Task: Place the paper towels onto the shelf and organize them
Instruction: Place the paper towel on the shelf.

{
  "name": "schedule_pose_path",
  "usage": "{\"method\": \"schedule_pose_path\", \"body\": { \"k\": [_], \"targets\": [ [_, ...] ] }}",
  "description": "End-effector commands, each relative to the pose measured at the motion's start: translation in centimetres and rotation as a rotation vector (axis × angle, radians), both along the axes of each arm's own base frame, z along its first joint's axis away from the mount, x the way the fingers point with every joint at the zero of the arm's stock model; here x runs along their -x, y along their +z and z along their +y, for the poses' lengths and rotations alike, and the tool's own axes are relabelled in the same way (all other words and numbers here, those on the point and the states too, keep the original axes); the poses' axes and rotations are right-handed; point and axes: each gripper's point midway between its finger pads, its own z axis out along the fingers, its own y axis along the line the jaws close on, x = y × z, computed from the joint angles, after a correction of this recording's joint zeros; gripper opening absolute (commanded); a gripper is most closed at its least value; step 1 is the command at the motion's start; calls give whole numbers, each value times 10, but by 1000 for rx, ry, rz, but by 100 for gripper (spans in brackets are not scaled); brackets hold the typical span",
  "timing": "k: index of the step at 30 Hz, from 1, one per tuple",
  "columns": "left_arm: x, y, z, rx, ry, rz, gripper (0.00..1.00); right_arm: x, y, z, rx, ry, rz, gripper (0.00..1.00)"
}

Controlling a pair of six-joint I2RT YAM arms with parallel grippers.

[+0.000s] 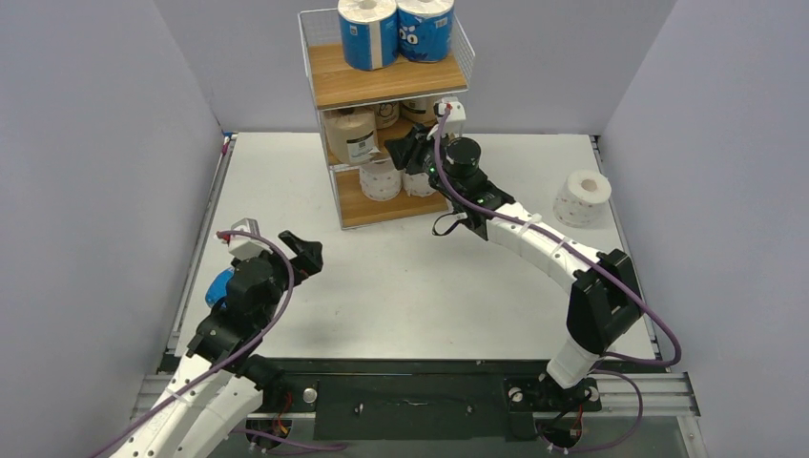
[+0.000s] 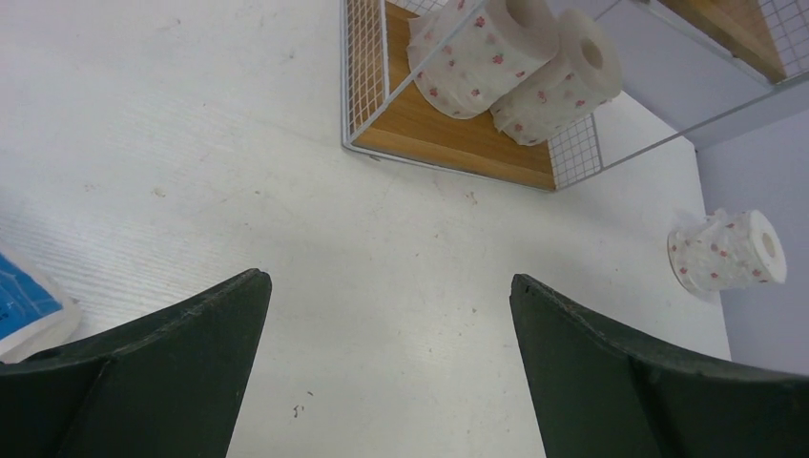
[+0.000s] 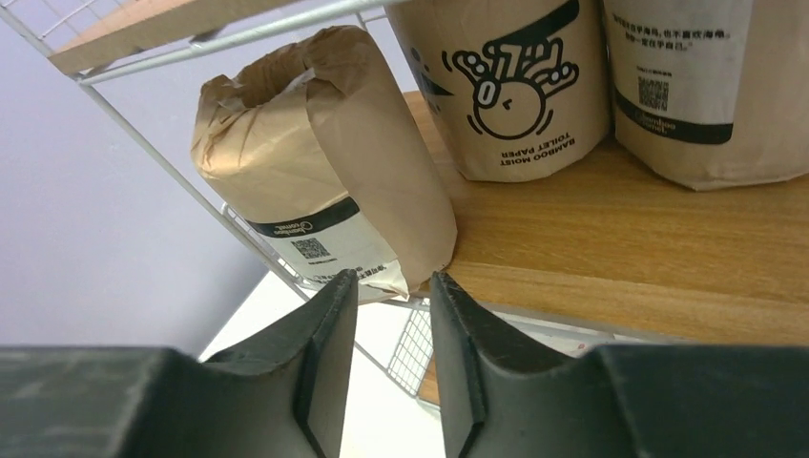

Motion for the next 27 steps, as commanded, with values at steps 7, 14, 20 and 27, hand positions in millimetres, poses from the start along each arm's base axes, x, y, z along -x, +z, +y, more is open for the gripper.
{"method": "schedule_pose_path", "body": {
  "k": [7,14,20,27],
  "targets": [
    [-3,25,-28,107,-145,-207,97,-1,18,4,-42,50,-26,17],
    [-3,21,-31,118,-163,-224,97,-5,17,20,-59,105,-14,2],
    [-5,19,-31,101,-157,-213,97,-1,13,35,-92,161,-6,0],
    [-6,20,-30,83,-154,-203,97,-4,13,40,-123,173,-14,0]
  ]
}}
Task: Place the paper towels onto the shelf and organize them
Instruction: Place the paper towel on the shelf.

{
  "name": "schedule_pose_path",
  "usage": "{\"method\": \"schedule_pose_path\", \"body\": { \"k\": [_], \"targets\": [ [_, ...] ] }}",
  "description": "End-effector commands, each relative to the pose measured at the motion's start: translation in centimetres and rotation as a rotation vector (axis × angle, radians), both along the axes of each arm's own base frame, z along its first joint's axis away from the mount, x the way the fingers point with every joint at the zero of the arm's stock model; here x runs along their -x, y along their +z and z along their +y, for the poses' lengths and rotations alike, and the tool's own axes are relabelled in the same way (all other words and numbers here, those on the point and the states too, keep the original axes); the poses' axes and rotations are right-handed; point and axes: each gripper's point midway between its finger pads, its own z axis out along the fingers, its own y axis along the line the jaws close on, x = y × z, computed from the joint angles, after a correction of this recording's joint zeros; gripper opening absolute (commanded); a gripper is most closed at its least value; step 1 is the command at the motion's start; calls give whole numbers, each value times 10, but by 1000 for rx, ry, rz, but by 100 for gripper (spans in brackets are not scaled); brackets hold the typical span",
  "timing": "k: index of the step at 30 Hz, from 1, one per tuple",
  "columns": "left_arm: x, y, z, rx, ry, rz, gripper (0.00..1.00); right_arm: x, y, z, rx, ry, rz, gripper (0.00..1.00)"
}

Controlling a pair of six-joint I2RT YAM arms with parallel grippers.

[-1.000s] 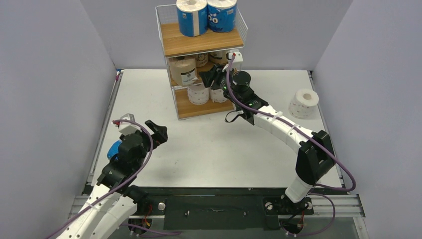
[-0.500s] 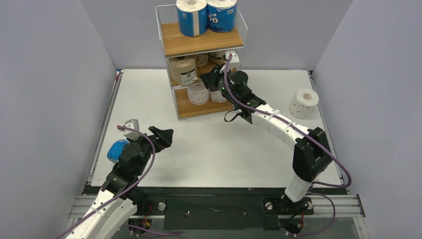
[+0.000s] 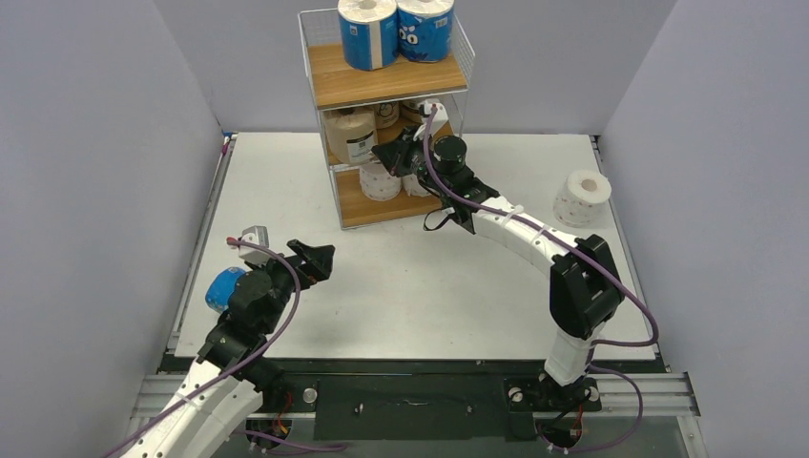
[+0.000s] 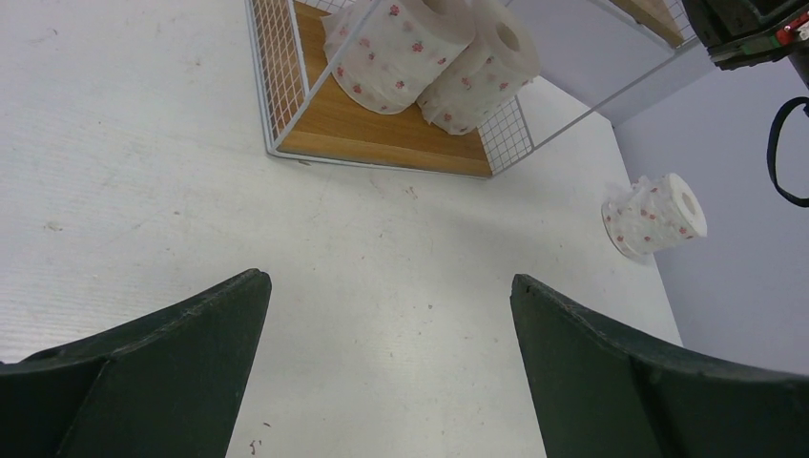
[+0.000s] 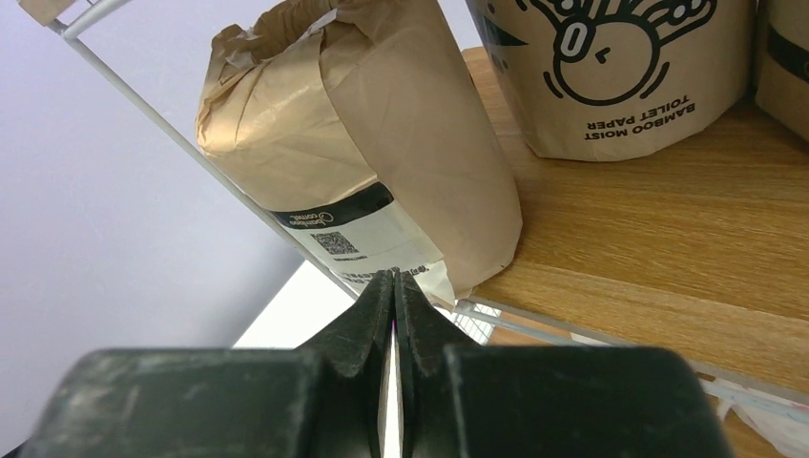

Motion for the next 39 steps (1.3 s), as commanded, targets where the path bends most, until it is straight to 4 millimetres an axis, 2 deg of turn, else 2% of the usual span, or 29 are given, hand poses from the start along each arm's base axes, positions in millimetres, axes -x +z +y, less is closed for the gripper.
{"method": "schedule_pose_path", "body": {
  "k": [1,6,18,28,33,34,35,36,38,39],
  "targets": [
    [-3,26,0,8,-2,-67,97,1,39,9,-95,36,-84,0],
    [-3,25,2,5,7,-63,97,-2,45,14,-119,41,-92,0],
    [5,17,9,10,26,-47,98,-12,34,30,-140,28,-54,0],
    [4,12,7,20,24,-34,97,-24,25,34,-142,-2,-19,0],
    [4,13,7,22,25,-36,98,-19,26,31,-139,4,-29,0],
    [4,13,7,22,25,-36,98,-16,33,29,-145,6,-41,0],
    [4,13,7,23,24,-37,98,-14,30,27,-138,5,-43,0],
    [4,13,6,23,23,-37,98,-11,38,24,-145,5,-56,0],
    [4,13,6,23,21,-37,97,-5,35,19,-137,4,-61,0],
    [4,13,6,24,21,-37,97,-1,40,17,-144,6,-75,0]
  ]
}}
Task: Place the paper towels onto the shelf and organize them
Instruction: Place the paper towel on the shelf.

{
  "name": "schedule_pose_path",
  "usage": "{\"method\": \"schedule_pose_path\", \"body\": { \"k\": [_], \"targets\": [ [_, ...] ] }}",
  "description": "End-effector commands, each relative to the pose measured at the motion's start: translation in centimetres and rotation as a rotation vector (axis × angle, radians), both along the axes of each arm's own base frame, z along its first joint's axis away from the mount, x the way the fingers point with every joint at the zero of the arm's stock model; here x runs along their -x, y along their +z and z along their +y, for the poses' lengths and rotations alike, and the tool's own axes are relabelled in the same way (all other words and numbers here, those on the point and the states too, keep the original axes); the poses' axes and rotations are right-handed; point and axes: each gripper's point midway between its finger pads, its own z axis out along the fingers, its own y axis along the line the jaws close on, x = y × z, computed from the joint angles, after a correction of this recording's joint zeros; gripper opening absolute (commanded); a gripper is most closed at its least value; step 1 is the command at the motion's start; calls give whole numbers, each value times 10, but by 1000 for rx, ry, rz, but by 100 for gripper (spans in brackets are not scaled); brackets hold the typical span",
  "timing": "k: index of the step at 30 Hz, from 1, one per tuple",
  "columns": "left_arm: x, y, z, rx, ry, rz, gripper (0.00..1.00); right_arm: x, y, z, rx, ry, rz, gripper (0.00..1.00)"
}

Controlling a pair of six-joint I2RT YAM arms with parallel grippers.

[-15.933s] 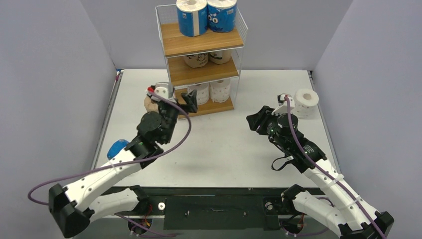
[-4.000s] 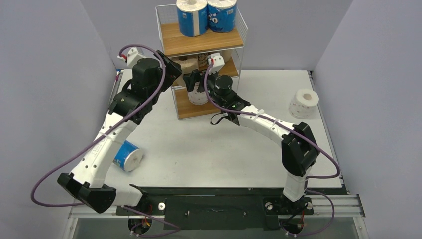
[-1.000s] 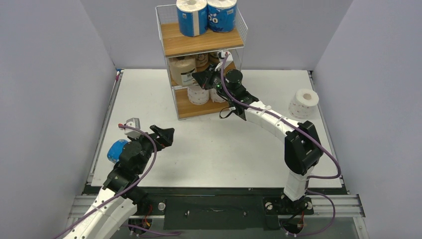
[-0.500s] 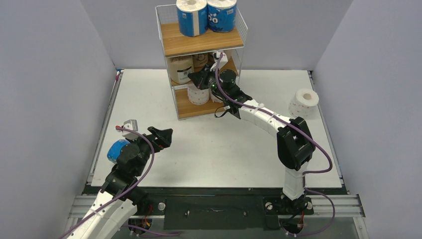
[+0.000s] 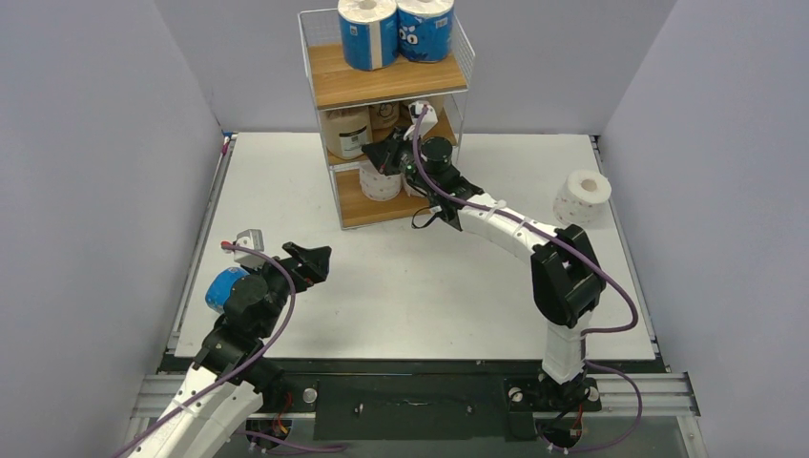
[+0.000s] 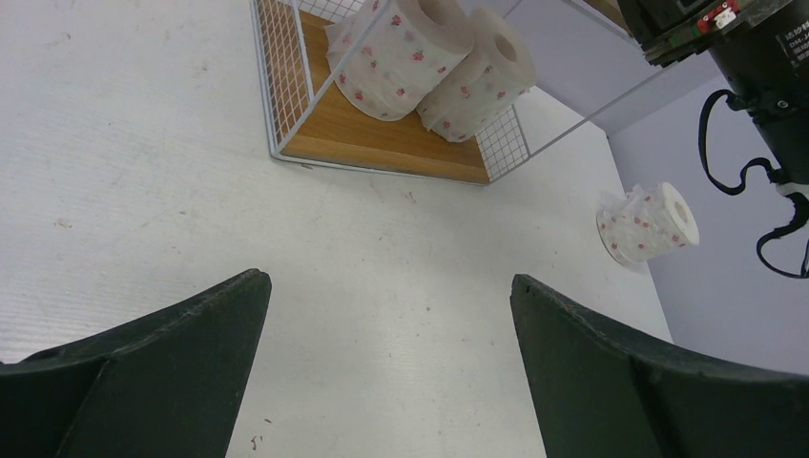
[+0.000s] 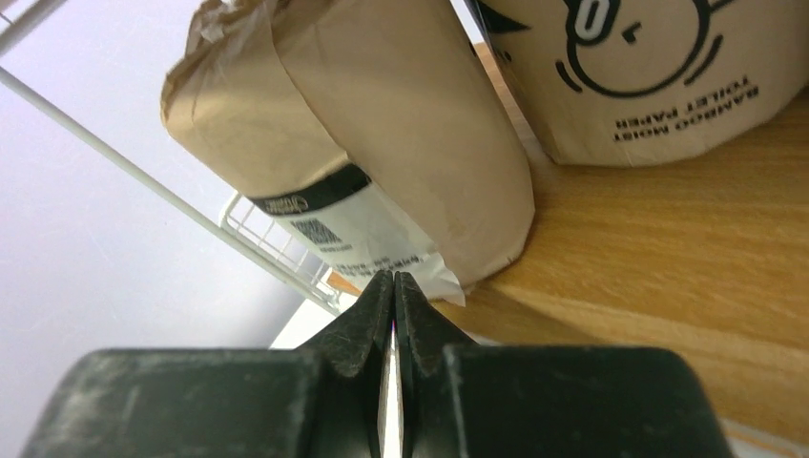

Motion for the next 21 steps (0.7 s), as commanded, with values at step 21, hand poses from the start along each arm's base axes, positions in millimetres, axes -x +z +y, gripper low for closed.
{"method": "schedule_pose_path", "body": {
  "k": [21],
  "targets": [
    [2,9,-1,26,-8,-37,97,14,51,12,-167,54,-84,0]
  ]
}}
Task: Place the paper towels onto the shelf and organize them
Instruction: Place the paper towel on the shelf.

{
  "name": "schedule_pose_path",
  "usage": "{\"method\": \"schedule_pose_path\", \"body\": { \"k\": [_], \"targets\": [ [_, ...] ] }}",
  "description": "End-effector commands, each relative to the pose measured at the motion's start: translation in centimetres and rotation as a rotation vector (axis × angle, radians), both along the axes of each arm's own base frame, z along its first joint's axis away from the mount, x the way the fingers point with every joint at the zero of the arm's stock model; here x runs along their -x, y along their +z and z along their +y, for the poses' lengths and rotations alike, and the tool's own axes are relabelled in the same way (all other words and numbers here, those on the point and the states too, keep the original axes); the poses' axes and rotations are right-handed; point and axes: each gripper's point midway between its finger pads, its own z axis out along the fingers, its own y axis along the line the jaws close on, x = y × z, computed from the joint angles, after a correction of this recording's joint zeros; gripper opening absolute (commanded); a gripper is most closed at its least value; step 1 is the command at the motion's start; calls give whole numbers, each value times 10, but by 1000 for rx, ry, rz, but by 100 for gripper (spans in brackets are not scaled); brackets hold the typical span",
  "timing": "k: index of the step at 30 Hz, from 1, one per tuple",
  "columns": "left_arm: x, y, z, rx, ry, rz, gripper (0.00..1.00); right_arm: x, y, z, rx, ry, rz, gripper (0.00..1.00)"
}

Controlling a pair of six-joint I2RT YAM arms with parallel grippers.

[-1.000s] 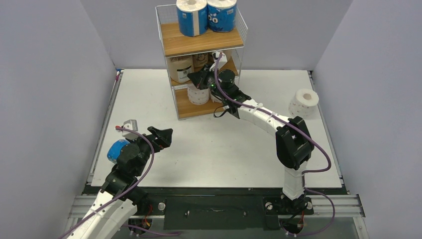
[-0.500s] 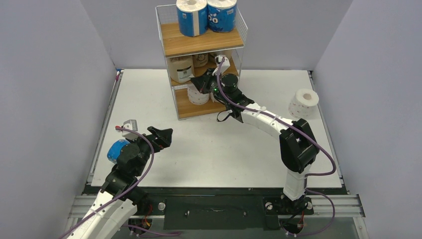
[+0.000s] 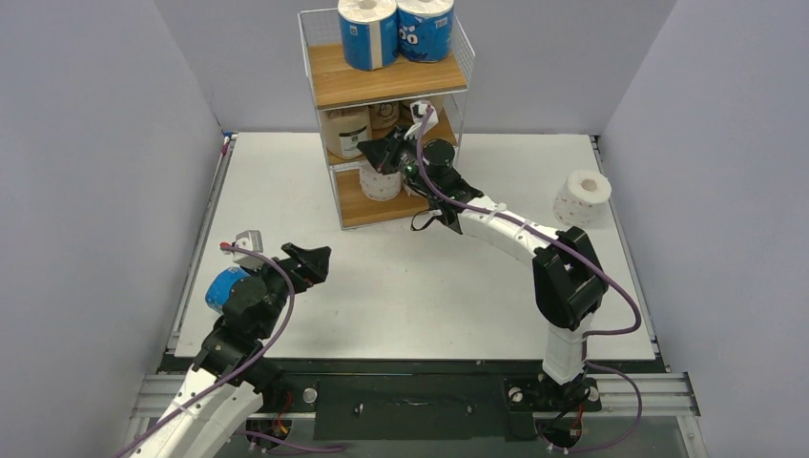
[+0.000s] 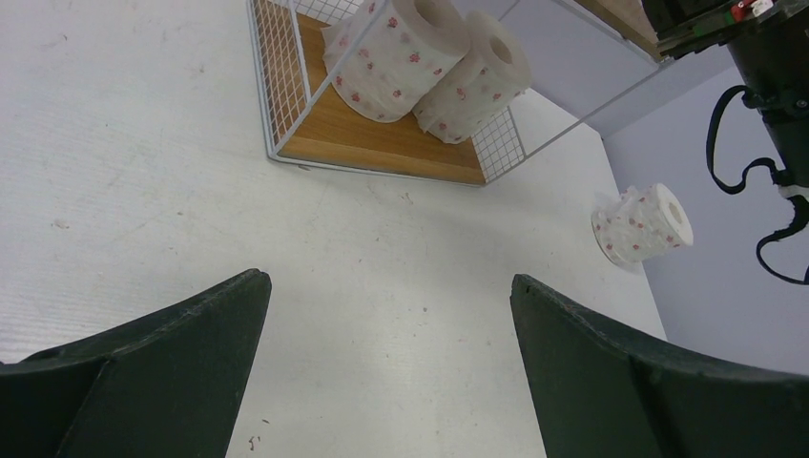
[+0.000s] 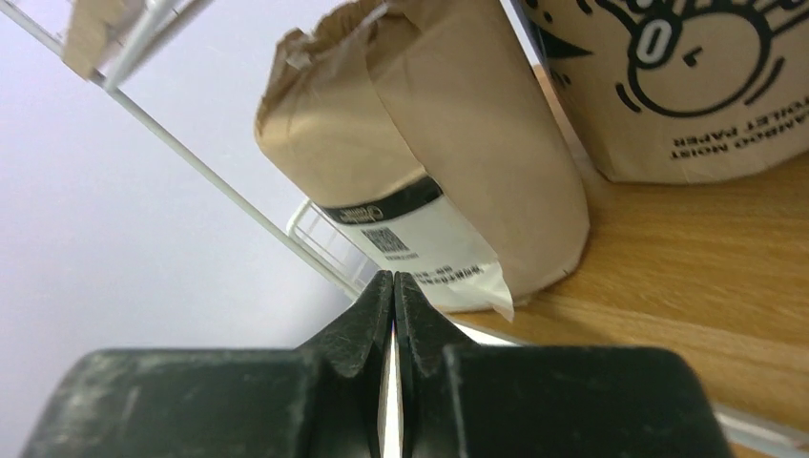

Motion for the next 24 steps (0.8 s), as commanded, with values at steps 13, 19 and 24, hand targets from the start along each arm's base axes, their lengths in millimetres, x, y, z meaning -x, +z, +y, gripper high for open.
{"method": "schedule_pose_path", "body": {
  "k": [13,19,24],
  "targets": [
    [2,3,1,22,2,-21,97,-28,26,22,-117,4,-12,0],
    [2,2,1,22,2,-17,98,-37,20,25,-122,-1,6,0],
    [1,1,1,20,4,-17,98,-37,20,25,-123,1,5,0]
  ]
}}
